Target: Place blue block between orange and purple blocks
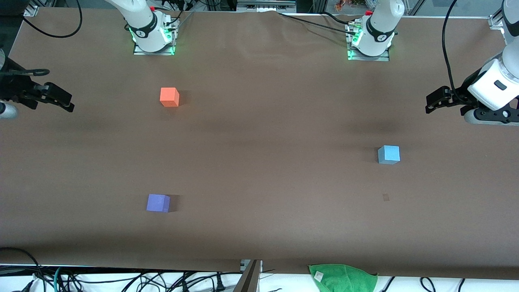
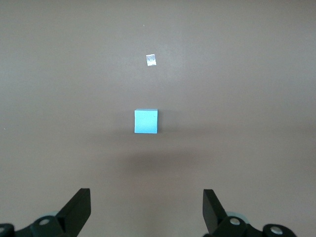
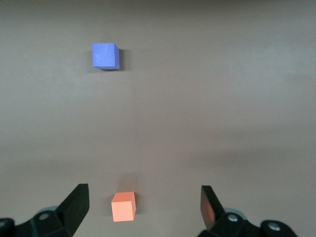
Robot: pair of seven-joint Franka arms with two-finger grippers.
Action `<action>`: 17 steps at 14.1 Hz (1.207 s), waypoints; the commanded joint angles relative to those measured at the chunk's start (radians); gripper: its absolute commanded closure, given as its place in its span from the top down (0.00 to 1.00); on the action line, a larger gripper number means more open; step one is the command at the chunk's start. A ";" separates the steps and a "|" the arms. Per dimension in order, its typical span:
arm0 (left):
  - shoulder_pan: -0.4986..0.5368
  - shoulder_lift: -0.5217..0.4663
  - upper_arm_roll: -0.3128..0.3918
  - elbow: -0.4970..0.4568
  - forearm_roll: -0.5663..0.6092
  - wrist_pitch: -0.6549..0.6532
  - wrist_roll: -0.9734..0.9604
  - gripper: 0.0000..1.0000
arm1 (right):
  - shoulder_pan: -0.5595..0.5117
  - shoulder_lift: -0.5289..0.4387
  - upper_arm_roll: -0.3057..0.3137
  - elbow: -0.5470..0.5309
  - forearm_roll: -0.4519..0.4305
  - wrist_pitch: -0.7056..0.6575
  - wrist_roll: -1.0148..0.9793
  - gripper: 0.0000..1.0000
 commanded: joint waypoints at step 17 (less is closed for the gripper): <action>0.005 0.012 0.015 0.018 -0.012 -0.102 -0.002 1.00 | -0.038 0.047 -0.006 0.003 0.066 -0.009 -0.018 1.00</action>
